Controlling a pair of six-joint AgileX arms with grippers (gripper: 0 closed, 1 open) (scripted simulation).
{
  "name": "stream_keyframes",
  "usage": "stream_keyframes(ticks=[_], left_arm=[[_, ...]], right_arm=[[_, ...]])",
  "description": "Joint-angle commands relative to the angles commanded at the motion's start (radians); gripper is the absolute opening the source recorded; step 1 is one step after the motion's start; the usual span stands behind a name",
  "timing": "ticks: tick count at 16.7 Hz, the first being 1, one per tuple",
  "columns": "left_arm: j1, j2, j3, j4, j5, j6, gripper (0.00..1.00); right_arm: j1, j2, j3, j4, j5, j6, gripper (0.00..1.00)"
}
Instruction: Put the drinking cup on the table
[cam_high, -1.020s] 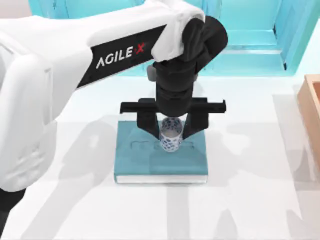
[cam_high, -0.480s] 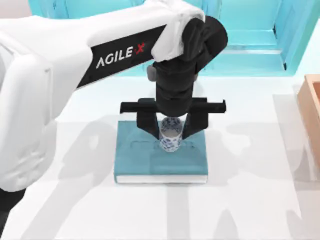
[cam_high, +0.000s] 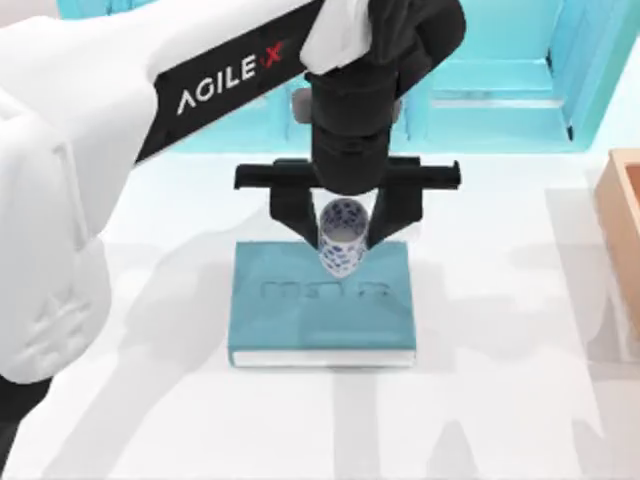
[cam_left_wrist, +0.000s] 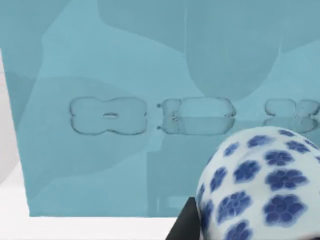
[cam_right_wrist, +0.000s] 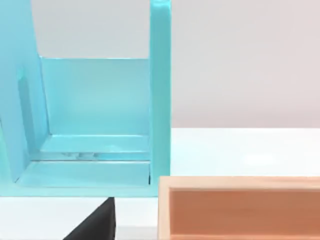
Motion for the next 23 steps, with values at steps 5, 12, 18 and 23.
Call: stream_keyframes(ticks=[5,12,18,23], left_arm=[[0.003,0.001,0.005,-0.006,0.0,0.004,0.0],[0.283,-0.162,-0.206,0.042,0.0,0.277,0.0],[0.666,-0.38,-0.482,0.111,0.004,0.656,0.0],[0.759,-0.446,-0.57,0.13,0.003,0.749,0.0]], right_arm=[[0.0,0.0,0.0,0.0,0.0,0.0,1.0],[0.0,0.0,0.0,0.0,0.0,0.0,1.0],[0.0,0.0,0.0,0.0,0.0,0.0,1.0],[0.0,0.0,0.0,0.0,0.0,0.0,1.0]])
